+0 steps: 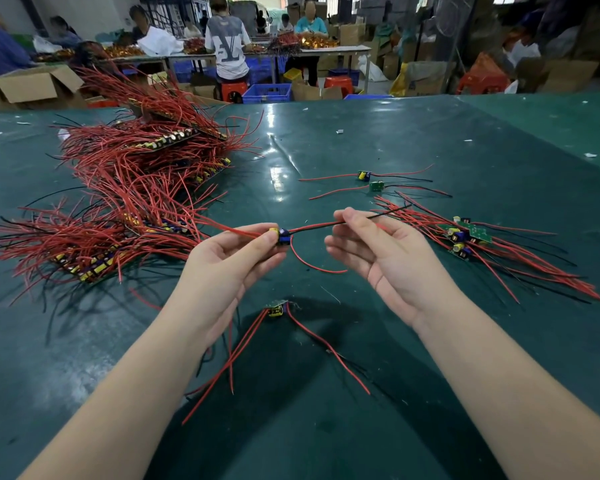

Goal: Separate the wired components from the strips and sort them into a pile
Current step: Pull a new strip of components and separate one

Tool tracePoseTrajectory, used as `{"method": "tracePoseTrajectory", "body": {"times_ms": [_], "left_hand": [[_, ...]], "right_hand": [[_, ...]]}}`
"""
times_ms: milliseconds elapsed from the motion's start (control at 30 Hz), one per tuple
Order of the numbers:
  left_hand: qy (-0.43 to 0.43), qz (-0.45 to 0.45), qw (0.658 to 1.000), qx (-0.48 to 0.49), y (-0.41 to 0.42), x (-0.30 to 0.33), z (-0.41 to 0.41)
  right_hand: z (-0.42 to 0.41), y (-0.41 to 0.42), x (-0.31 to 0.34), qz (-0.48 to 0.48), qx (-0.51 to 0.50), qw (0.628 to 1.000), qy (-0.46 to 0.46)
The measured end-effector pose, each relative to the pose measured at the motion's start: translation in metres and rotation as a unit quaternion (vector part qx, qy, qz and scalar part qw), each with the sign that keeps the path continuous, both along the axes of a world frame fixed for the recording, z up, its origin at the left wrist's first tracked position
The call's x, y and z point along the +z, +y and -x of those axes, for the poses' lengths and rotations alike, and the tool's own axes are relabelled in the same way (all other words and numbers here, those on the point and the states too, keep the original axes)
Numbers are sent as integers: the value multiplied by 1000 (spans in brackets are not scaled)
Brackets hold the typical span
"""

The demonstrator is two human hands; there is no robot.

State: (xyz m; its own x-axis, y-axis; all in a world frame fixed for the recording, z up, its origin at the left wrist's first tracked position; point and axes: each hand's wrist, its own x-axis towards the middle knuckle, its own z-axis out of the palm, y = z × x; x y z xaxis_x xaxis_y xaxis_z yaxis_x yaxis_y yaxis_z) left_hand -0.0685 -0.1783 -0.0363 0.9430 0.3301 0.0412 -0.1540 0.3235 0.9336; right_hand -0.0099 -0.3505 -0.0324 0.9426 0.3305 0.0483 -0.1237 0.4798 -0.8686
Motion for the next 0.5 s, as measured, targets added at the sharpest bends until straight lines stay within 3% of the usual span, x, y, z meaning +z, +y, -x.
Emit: {"method": "tracePoseTrajectory", "body": {"times_ms": [333, 500], "left_hand": [[2, 21, 1000, 13, 2, 4, 1], [1, 23, 1000, 1, 1, 5, 0]], "right_hand": [[-14, -14, 5, 26, -5, 997, -68], [-14, -18, 10, 21, 4, 999, -36]]}}
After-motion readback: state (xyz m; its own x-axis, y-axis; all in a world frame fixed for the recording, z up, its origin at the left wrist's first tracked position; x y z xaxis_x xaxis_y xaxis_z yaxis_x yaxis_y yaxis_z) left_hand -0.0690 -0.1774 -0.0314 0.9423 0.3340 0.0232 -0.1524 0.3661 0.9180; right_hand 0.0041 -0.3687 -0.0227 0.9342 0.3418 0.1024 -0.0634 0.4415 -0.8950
